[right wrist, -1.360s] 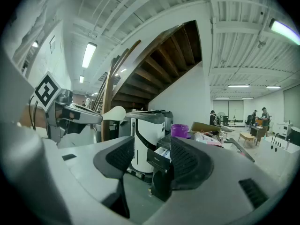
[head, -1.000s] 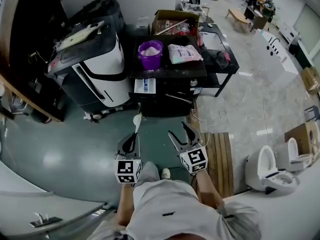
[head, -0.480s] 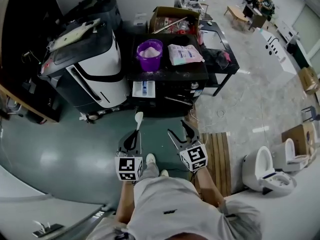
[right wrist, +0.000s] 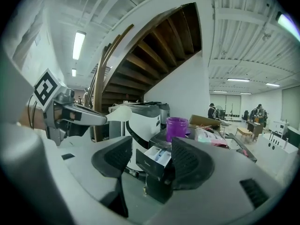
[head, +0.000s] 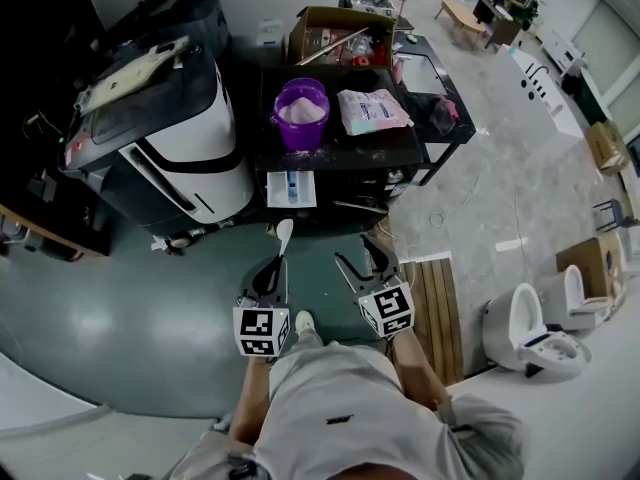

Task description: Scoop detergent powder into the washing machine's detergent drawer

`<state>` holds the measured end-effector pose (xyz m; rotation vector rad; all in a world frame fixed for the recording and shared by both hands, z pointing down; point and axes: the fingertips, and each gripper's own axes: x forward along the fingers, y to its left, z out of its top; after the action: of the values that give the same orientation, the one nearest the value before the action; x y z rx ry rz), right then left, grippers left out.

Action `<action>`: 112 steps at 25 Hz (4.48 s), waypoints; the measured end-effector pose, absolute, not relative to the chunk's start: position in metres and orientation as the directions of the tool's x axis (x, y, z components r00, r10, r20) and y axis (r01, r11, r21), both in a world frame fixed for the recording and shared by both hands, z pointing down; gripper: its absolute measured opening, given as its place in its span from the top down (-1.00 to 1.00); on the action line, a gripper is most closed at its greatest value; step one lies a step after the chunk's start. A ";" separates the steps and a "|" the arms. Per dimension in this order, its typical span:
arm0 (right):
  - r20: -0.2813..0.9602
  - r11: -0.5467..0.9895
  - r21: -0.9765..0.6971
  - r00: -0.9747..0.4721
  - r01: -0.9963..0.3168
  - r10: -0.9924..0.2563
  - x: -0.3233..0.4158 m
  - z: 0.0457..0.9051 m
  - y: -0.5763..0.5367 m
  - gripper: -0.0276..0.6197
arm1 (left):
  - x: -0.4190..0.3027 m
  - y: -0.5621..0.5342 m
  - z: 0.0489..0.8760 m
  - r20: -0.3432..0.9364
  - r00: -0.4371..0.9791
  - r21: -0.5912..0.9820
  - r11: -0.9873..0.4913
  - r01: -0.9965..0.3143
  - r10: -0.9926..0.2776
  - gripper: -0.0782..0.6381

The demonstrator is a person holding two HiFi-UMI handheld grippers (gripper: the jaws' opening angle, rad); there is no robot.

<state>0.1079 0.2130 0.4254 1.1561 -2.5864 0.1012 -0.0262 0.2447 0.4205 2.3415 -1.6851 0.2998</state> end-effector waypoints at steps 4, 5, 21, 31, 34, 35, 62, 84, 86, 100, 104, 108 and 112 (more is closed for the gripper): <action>0.308 0.653 0.069 -0.607 -0.754 -0.733 0.091 0.425 0.194 0.15 | -0.040 0.224 0.420 0.294 0.349 0.088 -0.338 -0.937 -0.890 0.74; 0.309 0.648 0.070 -0.602 -0.758 -0.737 0.087 0.425 0.191 0.15 | -0.043 0.220 0.419 0.290 0.356 0.091 -0.345 -0.934 -0.888 0.74; 0.316 0.637 0.081 -0.587 -0.766 -0.746 0.050 0.420 0.135 0.15 | -0.072 0.160 0.414 0.253 0.398 0.120 -0.379 -0.917 -0.882 0.74; 0.316 0.648 0.062 -0.601 -0.759 -0.734 0.054 0.430 0.080 0.15 | -0.068 0.108 0.418 0.274 0.384 0.105 -0.370 -0.923 -0.882 0.74; 0.315 0.658 0.052 -0.613 -0.751 -0.725 0.058 0.432 0.060 0.15 | -0.064 0.089 0.418 0.277 0.370 0.099 -0.356 -0.929 -0.887 0.74; 0.314 0.662 0.050 -0.617 -0.748 -0.721 0.059 0.432 0.053 0.15 | -0.063 0.082 0.418 0.278 0.365 0.098 -0.352 -0.931 -0.889 0.74; 0.278 0.781 -0.020 -0.753 -0.625 -0.596 0.093 0.433 -0.103 0.17 | -0.016 -0.056 0.417 0.364 0.185 0.021 -0.191 -0.981 -0.913 0.74; 0.325 0.720 0.019 -0.676 -0.694 -0.661 0.075 0.436 -0.195 0.19 | -0.049 -0.154 0.432 0.469 0.250 0.052 -0.256 -0.965 -0.847 0.74; 0.331 0.709 0.024 -0.664 -0.705 -0.671 0.072 0.436 -0.203 0.19 | -0.054 -0.165 0.434 0.485 0.259 0.050 -0.269 -0.962 -0.835 0.74; 0.377 0.649 0.025 -0.594 -0.760 -0.710 0.054 0.451 -0.243 0.21 | -0.077 -0.214 0.463 0.612 0.307 0.074 -0.333 -0.940 -0.729 0.74; 0.378 0.655 0.016 -0.602 -0.755 -0.703 0.052 0.451 -0.251 0.22 | -0.080 -0.222 0.469 0.654 0.282 0.063 -0.321 -0.945 -0.702 0.74; 0.377 0.676 -0.001 -0.627 -0.736 -0.682 0.053 0.453 -0.259 0.22 | -0.078 -0.227 0.478 0.705 0.255 0.053 -0.310 -0.949 -0.662 0.74; 0.373 0.716 -0.023 -0.671 -0.698 -0.641 0.056 0.457 -0.269 0.23 | -0.073 -0.233 0.491 0.762 0.208 0.039 -0.278 -0.960 -0.613 0.74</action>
<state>0.0556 -0.2691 0.4574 1.0436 -2.5835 0.2335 -0.0729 -0.2329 0.4908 1.9712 -1.4542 0.8775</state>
